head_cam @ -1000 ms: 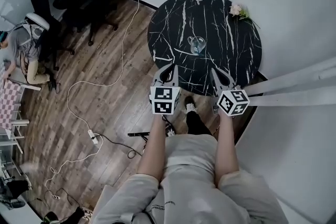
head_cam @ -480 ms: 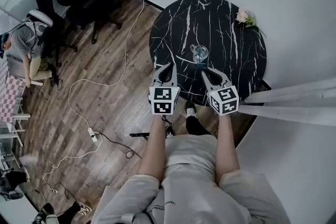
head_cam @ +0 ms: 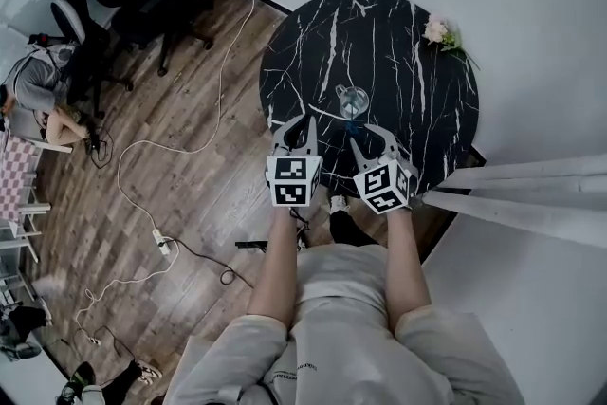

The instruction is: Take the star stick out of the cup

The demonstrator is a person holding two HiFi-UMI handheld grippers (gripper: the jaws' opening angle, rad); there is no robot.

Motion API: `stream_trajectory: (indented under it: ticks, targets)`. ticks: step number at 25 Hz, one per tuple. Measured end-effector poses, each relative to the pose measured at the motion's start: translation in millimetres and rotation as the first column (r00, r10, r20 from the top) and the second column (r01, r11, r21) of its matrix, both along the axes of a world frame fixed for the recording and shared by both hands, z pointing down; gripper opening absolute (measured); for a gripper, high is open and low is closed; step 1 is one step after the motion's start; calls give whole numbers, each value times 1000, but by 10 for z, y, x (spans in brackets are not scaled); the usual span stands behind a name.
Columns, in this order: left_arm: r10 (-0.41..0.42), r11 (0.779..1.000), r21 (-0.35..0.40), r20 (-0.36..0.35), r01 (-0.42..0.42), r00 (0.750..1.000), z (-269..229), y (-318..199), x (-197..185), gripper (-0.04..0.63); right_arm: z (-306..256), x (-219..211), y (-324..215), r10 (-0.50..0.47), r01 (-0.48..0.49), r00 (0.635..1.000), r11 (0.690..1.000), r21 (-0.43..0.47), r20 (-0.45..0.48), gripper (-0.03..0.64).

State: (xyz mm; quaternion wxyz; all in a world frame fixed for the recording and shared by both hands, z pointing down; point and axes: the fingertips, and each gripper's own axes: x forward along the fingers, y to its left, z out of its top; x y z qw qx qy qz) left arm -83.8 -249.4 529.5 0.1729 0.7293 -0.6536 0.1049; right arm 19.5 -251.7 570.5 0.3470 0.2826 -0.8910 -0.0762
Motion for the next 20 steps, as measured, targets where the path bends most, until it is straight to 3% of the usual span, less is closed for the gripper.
stream_trajectory:
  ticks: [5,9,15,20]
  targets:
    - [-13,1000,-16,5,13,1000,35,-135,-16,23,106,-99,-68,-76,77,995,997,2,-63,120]
    - [-40,999,-27,13,40,999,49,-228,-77,23,100,-166,-196,-110,110,992,994,1,-55,60]
    - [-92,995,-36,36,94,995,46,-376,-161,23,-91,-242,-533,-102,106,990,993,-41,95,49]
    - [-132,990,-36,45,134,990,9,-550,-120,23,-218,-224,-853,-67,97,968,989,-113,241,49]
